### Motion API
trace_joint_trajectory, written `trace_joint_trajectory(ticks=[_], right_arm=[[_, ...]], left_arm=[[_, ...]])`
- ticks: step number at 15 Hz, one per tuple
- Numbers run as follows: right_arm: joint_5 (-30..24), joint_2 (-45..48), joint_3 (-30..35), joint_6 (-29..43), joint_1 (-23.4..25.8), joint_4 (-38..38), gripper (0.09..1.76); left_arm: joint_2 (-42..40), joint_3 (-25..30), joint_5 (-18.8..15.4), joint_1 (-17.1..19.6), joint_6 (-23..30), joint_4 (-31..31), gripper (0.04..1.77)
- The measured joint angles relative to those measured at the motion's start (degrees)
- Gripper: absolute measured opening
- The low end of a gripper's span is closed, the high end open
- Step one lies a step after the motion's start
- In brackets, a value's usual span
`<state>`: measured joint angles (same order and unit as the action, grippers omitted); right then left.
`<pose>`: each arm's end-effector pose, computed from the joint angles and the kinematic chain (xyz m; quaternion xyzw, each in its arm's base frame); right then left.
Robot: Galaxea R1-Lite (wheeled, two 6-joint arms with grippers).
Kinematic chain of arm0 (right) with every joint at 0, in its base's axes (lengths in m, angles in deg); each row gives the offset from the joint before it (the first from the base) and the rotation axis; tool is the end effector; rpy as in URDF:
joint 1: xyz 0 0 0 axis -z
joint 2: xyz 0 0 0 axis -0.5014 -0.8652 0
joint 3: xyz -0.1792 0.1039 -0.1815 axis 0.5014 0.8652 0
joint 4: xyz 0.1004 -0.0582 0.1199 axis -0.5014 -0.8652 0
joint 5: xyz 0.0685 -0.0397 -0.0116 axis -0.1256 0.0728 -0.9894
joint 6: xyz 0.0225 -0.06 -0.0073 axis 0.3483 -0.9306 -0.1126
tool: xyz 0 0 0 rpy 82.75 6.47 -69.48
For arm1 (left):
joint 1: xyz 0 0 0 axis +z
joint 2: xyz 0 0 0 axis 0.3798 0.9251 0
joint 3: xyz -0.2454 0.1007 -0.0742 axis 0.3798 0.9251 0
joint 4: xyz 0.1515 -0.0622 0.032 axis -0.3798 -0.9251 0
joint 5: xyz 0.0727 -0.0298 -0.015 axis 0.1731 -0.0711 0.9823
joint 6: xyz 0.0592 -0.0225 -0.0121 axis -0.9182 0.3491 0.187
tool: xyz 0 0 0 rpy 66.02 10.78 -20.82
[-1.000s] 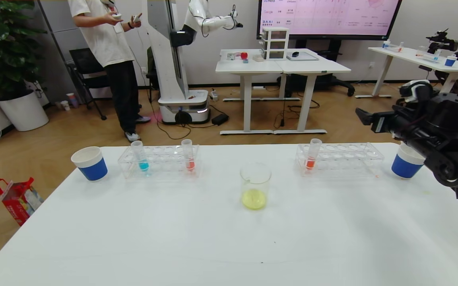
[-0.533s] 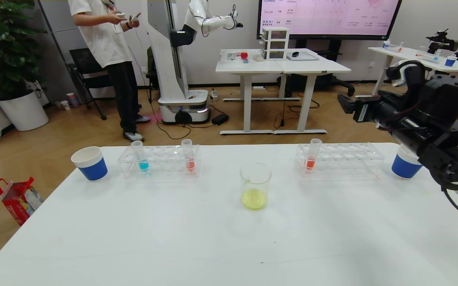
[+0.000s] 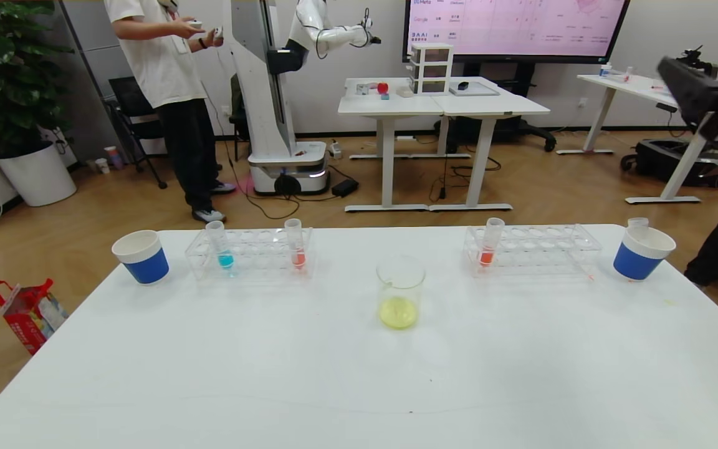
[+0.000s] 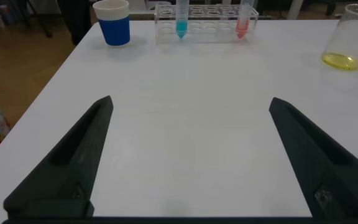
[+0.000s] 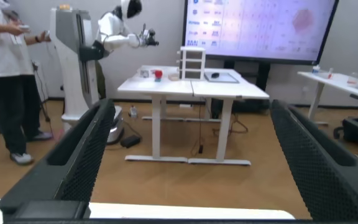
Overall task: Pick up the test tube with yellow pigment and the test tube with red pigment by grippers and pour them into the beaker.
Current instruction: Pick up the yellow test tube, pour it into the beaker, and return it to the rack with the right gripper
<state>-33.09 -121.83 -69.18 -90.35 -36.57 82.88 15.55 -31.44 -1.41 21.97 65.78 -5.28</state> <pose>0.2537 0.0221 0.3059 0.0008 -0.1888 0.0002 0.9820 0.0178 0.0000 0.0747 -0.0004 0.0015 -0.0025 1.0000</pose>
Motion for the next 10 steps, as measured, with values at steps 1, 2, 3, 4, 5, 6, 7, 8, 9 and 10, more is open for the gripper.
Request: trace_joint_trajectory(ticks=[1,2,3,4,5,6,7,8,9,10], right_arm=[[0.22,4.29,2.26,-0.10,0.44,-0.05,1.74],[0.37,8.87,4.79,-0.27,1.07,-0.07,1.74],[0.39,12.81,7.08,-0.55,1.79,-0.07,1.74],[0.34,17.73,10.09,-1.16,2.71,-0.09,1.74],[0.30,21.94,13.01,-1.89,3.36,-0.09,1.74],[0.22,25.82,15.77,-2.63,3.83,-0.09,1.74],[0.12,30.17,19.10,-3.79,4.19,-0.20,1.74],[0.09,34.32,22.16,-4.79,4.41,-0.16,1.74],[0.12,37.75,24.59,-5.42,4.58,-0.22,1.74],[0.23,41.67,27.12,-6.00,4.80,-0.52,1.74]], left_arm=[[0.00,0.00,0.00,0.00,0.00,0.00,1.75],[0.00,0.00,0.00,0.00,0.02,-0.02,1.75],[0.00,0.00,0.00,0.00,-0.02,0.00,1.75],[0.00,0.00,0.00,0.00,0.02,-0.02,1.75],[0.00,0.00,0.00,0.00,0.02,0.00,1.75],[0.00,0.00,0.00,0.02,0.00,-0.02,1.75],[0.00,0.00,-0.02,0.00,0.00,0.00,1.75],[0.00,0.00,0.00,0.00,-0.02,0.00,1.75],[0.00,0.00,-0.02,0.00,0.00,-0.02,1.75],[0.00,0.00,0.00,0.00,0.00,-0.02,1.75]])
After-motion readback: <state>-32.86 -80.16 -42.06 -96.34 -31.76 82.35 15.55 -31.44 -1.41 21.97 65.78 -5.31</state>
